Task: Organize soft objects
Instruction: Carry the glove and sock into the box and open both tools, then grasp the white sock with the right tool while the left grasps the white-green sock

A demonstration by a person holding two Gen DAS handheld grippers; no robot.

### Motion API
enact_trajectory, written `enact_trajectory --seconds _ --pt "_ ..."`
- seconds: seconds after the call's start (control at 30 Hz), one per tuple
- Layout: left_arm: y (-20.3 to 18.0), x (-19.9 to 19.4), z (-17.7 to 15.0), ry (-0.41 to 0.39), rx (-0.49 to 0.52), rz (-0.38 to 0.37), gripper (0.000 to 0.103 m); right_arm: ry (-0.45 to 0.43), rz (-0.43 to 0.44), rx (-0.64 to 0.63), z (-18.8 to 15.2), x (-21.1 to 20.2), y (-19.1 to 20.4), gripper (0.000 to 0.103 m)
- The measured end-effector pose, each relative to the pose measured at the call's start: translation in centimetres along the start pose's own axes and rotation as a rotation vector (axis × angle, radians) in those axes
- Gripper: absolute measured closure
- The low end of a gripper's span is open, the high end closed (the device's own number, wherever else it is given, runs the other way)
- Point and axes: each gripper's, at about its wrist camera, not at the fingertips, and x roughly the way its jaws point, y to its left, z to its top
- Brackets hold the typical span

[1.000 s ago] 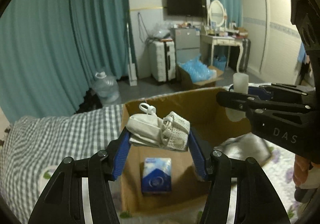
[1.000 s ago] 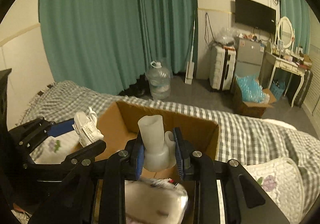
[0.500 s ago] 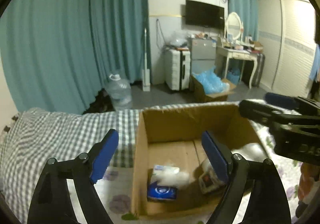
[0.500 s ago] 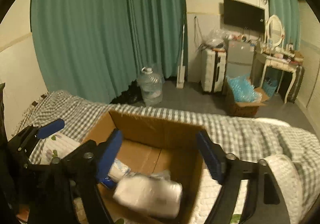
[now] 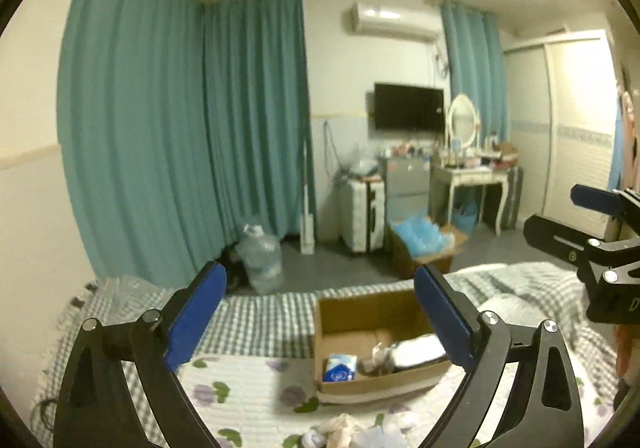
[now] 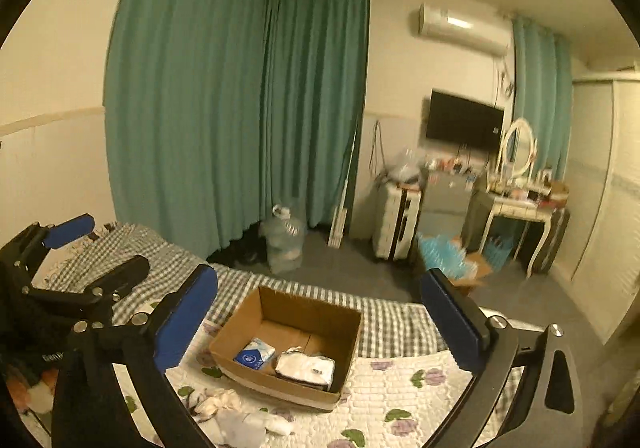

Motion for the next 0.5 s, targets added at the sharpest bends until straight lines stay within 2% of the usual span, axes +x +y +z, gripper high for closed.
enact_trajectory --seconds 0.13,0.27,0.4,0.5 --pt "1.4 -5.0 0.5 -0.04 -0.001 -0.01 0.006 -0.002 0.0 -0.008 -0.3 -4.0 1.3 0.001" --pt "2.5 -7.7 -0.8 -0.046 -0.006 -0.017 0.006 0.026 0.012 -0.029 -2.4 -5.5 2.7 0.001" --pt "3.5 -8.0 -3.9 -0.01 -0.013 -0.016 0.006 0.058 0.025 -0.02 -6.2 -5.1 4.2 0.001" --pt "3.7 -6.5 -6.8 0.066 -0.003 -0.051 0.006 0.113 0.02 0.006 -9.7 -2.8 4.8 0.001"
